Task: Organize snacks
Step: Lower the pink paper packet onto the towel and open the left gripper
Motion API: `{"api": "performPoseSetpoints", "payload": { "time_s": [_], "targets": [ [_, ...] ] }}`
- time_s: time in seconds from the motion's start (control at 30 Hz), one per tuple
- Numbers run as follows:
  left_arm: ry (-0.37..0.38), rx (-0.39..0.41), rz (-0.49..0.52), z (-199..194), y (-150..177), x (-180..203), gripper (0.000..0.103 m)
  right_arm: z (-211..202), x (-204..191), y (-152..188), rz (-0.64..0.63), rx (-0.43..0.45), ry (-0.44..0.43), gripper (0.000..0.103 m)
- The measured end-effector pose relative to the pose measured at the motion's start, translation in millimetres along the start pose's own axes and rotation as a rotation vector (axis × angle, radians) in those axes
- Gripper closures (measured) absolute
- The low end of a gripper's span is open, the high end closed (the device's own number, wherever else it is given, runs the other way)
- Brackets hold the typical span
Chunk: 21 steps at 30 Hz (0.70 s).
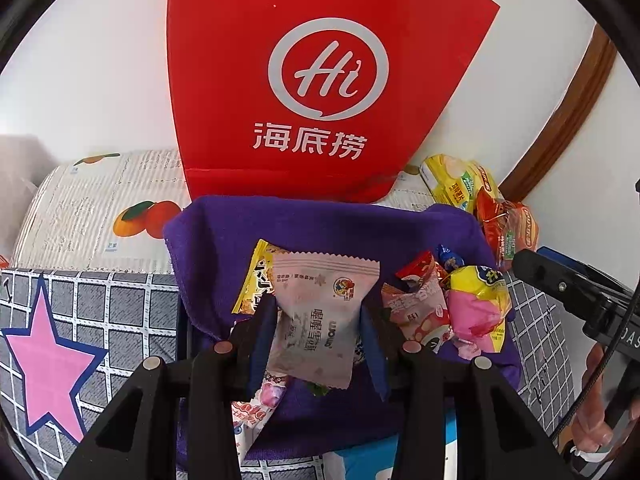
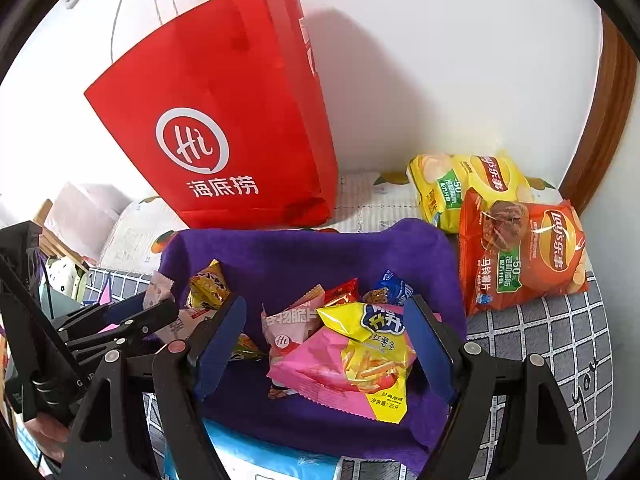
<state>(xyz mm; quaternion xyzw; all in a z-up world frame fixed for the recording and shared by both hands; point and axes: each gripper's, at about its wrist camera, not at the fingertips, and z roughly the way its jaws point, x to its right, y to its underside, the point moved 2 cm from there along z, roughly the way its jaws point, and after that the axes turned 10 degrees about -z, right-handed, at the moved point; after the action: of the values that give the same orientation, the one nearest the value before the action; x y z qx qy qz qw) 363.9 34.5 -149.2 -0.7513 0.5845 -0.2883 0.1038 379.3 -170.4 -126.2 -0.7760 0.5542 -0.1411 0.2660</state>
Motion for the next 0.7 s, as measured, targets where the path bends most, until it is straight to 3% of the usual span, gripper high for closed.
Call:
{"api": "performPoseSetpoints", "payload": {
  "time_s": [0.57, 0.7],
  "targets": [
    [-0.003, -0.016, -0.007, 7.2, 0.1, -1.5, 0.063, 2.3, 0.3, 0.0, -0.013, -0.01, 0.01, 0.023],
    [0.006, -0.002, 0.001, 3.4, -0.8, 0.0, 0.057, -0.6, -2.1, -0.4, -0.021, -0.003, 0.008, 0.023]
  ]
}}
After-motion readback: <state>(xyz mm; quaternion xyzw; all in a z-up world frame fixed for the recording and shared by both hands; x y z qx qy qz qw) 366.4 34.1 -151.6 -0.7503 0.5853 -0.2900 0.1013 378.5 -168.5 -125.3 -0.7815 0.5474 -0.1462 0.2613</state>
